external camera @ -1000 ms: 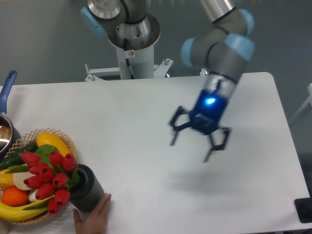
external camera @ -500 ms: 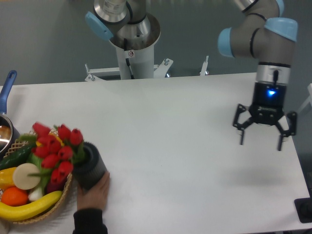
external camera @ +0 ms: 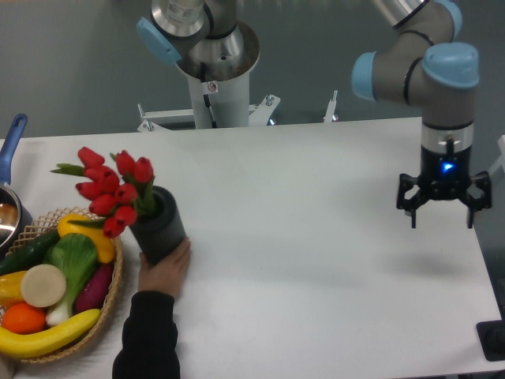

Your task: Insert the flowers into the vase

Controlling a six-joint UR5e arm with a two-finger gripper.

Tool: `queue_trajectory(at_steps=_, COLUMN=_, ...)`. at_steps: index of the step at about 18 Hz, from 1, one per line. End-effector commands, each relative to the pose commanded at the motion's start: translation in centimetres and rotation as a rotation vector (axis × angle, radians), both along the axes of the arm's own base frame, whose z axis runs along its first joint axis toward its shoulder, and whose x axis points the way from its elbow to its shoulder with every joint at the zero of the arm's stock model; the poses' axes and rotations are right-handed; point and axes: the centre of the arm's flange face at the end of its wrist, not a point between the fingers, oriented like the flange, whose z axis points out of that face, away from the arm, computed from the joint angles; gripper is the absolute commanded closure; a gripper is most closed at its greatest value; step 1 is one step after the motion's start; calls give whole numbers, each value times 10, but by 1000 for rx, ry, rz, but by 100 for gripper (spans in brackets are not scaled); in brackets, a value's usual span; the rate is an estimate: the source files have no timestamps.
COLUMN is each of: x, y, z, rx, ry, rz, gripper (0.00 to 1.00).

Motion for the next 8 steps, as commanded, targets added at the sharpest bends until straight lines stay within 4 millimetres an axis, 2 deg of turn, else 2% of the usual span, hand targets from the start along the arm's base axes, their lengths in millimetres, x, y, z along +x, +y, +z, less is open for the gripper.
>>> queue_trajectory(at_steps=5, x=14, y=-7, z=4, rx=-99, ry=-73, rz=-104, gripper=0)
queue_trajectory(at_steps=8, x=18, y=-7, z=1, rx=-116, ry=-79, rz=-111, gripper=0)
